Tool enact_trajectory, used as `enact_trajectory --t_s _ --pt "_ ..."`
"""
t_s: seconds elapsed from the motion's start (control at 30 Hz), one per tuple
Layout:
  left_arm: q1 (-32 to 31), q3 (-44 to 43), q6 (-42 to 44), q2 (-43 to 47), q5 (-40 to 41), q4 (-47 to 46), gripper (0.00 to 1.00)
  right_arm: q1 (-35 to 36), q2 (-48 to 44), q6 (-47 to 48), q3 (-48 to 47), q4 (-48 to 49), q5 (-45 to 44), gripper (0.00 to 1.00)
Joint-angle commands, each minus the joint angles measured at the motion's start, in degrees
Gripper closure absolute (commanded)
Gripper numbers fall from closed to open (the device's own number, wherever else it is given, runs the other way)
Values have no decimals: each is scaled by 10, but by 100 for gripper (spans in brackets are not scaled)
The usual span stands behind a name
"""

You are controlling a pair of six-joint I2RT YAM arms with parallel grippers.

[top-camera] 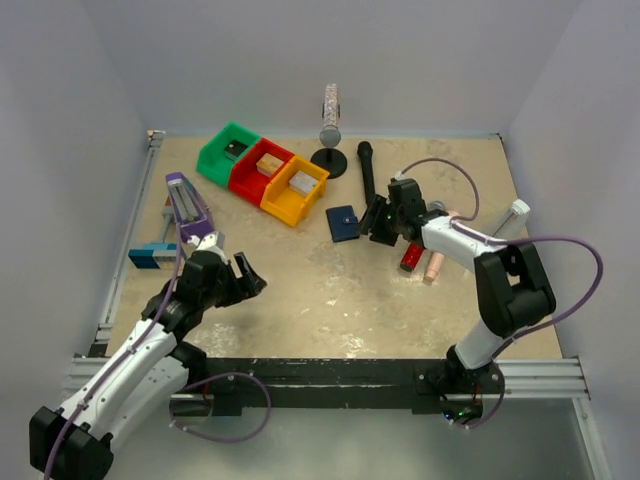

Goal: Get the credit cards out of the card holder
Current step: Open the card holder at the center of the board.

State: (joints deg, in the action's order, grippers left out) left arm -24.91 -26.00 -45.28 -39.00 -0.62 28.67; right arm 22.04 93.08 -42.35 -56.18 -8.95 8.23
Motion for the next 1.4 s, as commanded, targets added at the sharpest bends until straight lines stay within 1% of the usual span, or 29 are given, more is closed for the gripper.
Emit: enact_trajectory --t_s 0.0,0.27,0.33,0.67,0.93,1.03,1.33,1.37 --pt "-3 10 -10 16 -18 -17 21 -2 35 -43 -38 35 28 46" --pt "-4 17 -11 30 -13 -8 21 -3 78 -71 -65 39 24 48" --pt "-4 18 -6 28 -14 -9 25 -5 88 -71 -68 39 23 49" --pt "-4 11 -3 16 -8 -11 25 -14 123 -61 -92 21 23 50" --pt "-4 10 -2 9 -6 -19 26 -15 134 -51 -108 15 32 56" --pt "-4 10 -3 3 -9 -24 26 -14 137 -47 -116 3 34 59" --pt "-4 14 -5 8 -9 -26 26 -12 145 -34 -146 -51 21 60" --pt "-4 16 -6 9 -9 -27 26 -12 140 -32 -144 -57 14 62"
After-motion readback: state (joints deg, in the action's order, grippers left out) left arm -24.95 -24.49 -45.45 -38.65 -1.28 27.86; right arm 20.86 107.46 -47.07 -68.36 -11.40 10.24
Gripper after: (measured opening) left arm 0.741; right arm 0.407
